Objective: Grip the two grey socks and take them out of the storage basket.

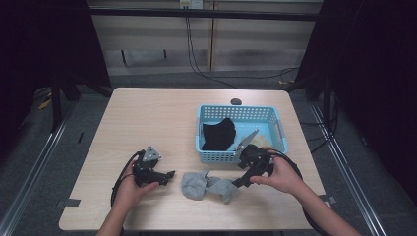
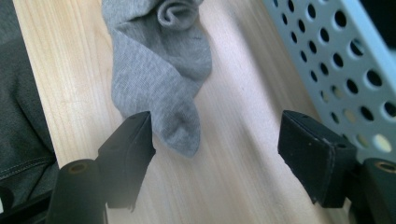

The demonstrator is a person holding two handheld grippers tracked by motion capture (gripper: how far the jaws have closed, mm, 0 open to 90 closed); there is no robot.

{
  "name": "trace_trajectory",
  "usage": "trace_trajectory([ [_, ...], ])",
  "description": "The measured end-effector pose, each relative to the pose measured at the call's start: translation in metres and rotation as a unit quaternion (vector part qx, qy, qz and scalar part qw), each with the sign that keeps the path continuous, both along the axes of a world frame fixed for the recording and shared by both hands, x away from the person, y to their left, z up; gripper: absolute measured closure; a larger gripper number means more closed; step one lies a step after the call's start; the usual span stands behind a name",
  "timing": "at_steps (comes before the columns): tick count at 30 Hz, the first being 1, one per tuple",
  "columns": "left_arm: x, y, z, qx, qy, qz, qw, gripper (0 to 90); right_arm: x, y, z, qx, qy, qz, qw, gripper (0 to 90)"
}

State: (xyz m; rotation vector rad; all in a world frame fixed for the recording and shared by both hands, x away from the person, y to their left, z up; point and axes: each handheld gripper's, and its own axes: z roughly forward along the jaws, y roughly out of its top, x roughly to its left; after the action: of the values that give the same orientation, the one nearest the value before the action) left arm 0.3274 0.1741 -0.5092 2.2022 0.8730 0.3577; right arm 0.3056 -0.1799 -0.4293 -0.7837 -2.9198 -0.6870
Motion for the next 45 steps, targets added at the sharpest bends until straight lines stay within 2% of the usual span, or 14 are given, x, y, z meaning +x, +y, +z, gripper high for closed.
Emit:
trace_trajectory([
  [5, 0.0, 0.0, 0.0, 0.0, 0.0, 0.0, 1.0, 12.9, -0.003, -0.006, -0.008, 0.0, -0.001, -0.006, 1.0, 26.4],
  [8, 0.0, 0.0, 0.0, 0.0, 0.0, 0.0, 1.0, 12.9, -0.004, -0.012, -0.012, 0.014, -0.003, -0.011, 0.9998, 26.4],
  [16, 0.0, 0.0, 0.0, 0.0, 0.0, 0.0, 1.0, 12.9, -0.007, -0.027, -0.02, 0.023, -0.016, -0.021, 0.9994, 26.4],
  [17, 0.0, 0.0, 0.0, 0.0, 0.0, 0.0, 1.0, 12.9, -0.008, -0.03, -0.022, 0.032, -0.017, -0.026, 0.999, 26.4],
  [22, 0.0, 0.0, 0.0, 0.0, 0.0, 0.0, 1.0, 12.9, -0.01, -0.039, -0.026, 0.045, -0.02, -0.035, 0.9982, 26.3],
  [26, 0.0, 0.0, 0.0, 0.0, 0.0, 0.0, 1.0, 12.9, -0.013, -0.044, -0.031, 0.041, -0.028, -0.035, 0.9982, 26.3],
  [29, 0.0, 0.0, 0.0, 0.0, 0.0, 0.0, 1.0, 12.9, -0.014, -0.048, -0.038, 0.043, -0.04, -0.031, 0.9978, 25.9],
  [34, 0.0, 0.0, 0.0, 0.0, 0.0, 0.0, 1.0, 12.9, -0.015, -0.054, -0.047, 0.049, -0.046, -0.033, 0.9972, 25.1],
  [36, 0.0, 0.0, 0.0, 0.0, 0.0, 0.0, 1.0, 12.9, -0.016, -0.057, -0.052, 0.052, -0.068, -0.027, 0.996, 24.1],
  [40, 0.0, 0.0, 0.0, 0.0, 0.0, 0.0, 1.0, 12.9, -0.017, -0.06, -0.057, 0.05, -0.064, -0.028, 0.9963, 24.1],
  [45, 0.0, 0.0, 0.0, 0.0, 0.0, 0.0, 1.0, 12.9, -0.017, -0.065, -0.063, 0.063, -0.08, -0.032, 0.9943, 21.8],
])
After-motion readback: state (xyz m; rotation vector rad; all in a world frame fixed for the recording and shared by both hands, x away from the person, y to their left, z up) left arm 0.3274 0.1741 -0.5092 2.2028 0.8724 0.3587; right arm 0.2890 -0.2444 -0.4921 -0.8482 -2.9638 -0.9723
